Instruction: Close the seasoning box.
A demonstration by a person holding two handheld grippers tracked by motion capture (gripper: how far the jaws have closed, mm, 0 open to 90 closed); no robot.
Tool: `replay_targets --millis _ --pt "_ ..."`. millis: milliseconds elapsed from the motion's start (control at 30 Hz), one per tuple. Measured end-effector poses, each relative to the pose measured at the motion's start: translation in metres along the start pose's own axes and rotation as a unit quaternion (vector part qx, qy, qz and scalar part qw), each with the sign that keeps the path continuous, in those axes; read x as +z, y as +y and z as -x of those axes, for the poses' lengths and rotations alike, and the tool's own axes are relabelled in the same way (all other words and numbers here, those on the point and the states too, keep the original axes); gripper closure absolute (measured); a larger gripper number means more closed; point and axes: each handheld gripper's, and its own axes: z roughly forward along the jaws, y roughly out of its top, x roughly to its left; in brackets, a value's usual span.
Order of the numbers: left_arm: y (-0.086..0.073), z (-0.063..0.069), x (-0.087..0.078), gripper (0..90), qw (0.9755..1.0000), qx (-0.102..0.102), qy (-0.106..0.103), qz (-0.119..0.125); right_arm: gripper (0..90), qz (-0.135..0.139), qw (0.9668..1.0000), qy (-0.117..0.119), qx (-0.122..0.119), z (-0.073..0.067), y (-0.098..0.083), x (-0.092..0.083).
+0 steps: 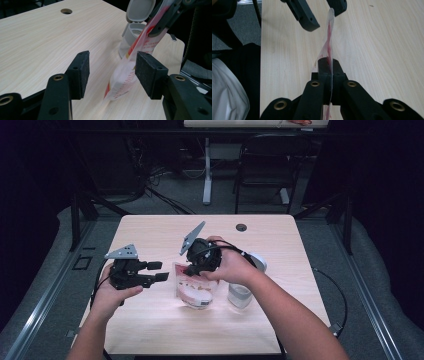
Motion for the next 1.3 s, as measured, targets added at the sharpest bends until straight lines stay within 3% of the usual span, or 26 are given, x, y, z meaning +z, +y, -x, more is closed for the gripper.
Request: replay_targets --millis 167,233,367,533,667,1067,1300 --pt "-0.001 0.003 0.009 45.5 0.9995 0.014 -0.028 0.007 90.0 0.001 1.0 -0.001 0.0 0.0 -0.002 -0.009" --pt "-0.001 0.005 0.013 47.7 0.999 0.036 -0.027 0.006 90.0 0.003 1.0 -0.002 -0.001 -0.001 -0.003 -0.012" --pt "-0.001 0.009 0.022 49.1 0.9982 0.048 -0.034 -0.007 90.0 0.007 1.0 -0.003 -0.005 -0.003 -0.003 -0.02" --pt "-0.003 0.013 0.034 49.1 0.9973 0.037 -0.062 -0.011 90.0 0.009 0.9999 -0.004 -0.009 -0.006 -0.001 -0.028" --pt "-0.004 0.017 0.041 47.1 0.9959 0.044 -0.077 -0.016 90.0 0.01 0.9999 -0.002 -0.011 -0.009 -0.001 -0.03" --pt "-0.008 0.023 0.056 47.1 0.9927 0.066 -0.095 -0.034 90.0 0.017 0.9996 0.002 -0.02 -0.012 0.003 -0.04" --pt "-0.011 0.023 0.063 44.1 0.9922 0.059 -0.106 -0.029 90.0 0.023 0.9994 0.003 -0.026 -0.014 0.006 -0.047"
